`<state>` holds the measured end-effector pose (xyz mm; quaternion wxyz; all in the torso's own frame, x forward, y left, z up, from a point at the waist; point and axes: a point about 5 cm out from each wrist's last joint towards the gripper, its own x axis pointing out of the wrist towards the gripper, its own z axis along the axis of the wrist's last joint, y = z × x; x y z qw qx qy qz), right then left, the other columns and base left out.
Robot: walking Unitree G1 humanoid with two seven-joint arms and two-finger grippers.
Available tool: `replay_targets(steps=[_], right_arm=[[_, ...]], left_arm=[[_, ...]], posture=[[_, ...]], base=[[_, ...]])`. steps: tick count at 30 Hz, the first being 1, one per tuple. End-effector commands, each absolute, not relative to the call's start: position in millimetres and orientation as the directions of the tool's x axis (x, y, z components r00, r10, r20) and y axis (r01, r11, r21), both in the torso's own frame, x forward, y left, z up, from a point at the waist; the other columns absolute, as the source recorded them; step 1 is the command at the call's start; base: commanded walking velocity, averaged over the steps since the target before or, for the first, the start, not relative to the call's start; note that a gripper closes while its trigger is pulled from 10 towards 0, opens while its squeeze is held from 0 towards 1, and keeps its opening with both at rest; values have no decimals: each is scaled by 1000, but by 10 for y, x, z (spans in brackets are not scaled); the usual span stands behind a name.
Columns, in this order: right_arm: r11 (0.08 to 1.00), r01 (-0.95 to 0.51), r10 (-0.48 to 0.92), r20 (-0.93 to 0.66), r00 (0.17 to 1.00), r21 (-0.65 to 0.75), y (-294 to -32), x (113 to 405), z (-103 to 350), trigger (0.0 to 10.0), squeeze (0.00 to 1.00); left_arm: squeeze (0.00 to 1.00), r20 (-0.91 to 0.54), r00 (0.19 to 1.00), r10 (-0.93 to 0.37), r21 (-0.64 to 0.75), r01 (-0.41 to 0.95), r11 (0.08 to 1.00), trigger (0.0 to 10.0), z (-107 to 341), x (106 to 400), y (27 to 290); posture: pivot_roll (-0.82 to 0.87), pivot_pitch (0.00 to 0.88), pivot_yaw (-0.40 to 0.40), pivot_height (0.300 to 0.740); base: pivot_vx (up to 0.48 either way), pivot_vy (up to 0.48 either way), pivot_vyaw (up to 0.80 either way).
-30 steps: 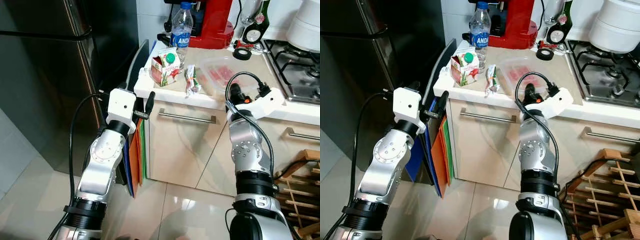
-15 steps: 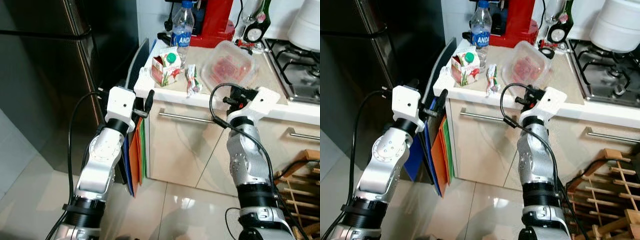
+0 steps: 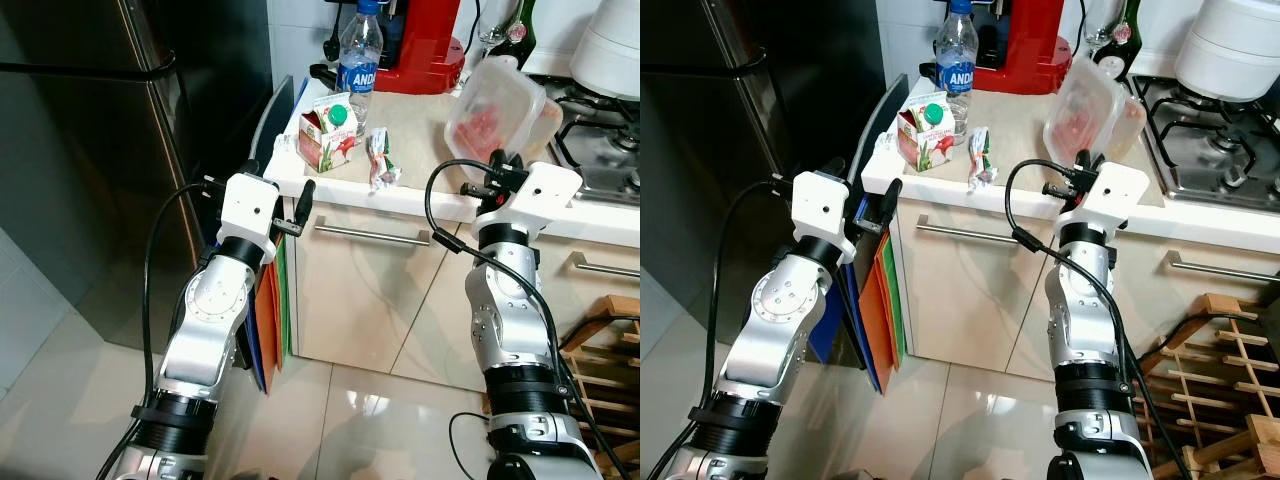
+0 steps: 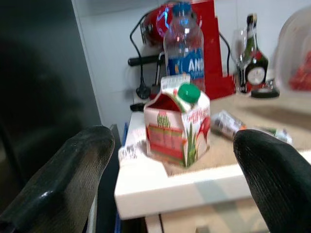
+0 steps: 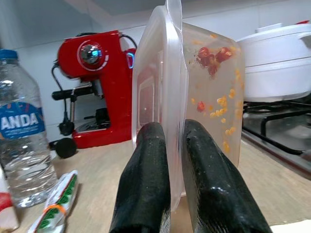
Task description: Restocking fridge
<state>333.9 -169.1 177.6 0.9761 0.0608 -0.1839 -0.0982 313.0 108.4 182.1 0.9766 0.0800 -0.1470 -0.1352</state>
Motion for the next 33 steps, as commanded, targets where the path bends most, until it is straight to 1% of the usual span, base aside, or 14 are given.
replay_targets(steps=[1, 6, 8, 9, 16, 33], right_arm=[[976, 162, -206, 389, 898, 143, -1674, 3321, 1846, 0, 0], [978, 157, -199, 390, 899, 137, -1657, 3315, 1833, 0, 0], [979, 153, -194, 387, 902, 135, -1648, 3307, 1814, 0, 0], [981, 150, -185, 378, 907, 119, -1642, 3289, 1765, 0, 0], [987, 144, -162, 371, 914, 77, -1633, 3220, 1687, 0, 0], [989, 142, -148, 394, 907, 44, -1625, 3199, 1716, 0, 0]], left_arm=[[0, 274, 920, -280, 187, 234, 954, 10000, 1866, 3143, 1088], [0, 266, 921, -284, 162, 247, 955, 10000, 1855, 3148, 1076], [0, 255, 925, -282, 141, 252, 957, 10000, 1840, 3147, 1073], [0, 234, 933, -274, 110, 255, 961, 10000, 1805, 3148, 1068], [0, 219, 937, -271, 75, 261, 963, 10000, 1773, 3141, 1052], [0, 219, 930, -296, 94, 282, 955, 10000, 1792, 3135, 1032]], posture=[[32, 0, 10, 740], [30, 0, 11, 740], [29, 0, 10, 740], [30, 0, 6, 740], [26, 0, 1, 740], [27, 0, 0, 740]], base=[[0, 0, 0], [0, 0, 0], [0, 0, 0], [0, 0, 0], [-244, 0, 0], [-247, 0, 0]])
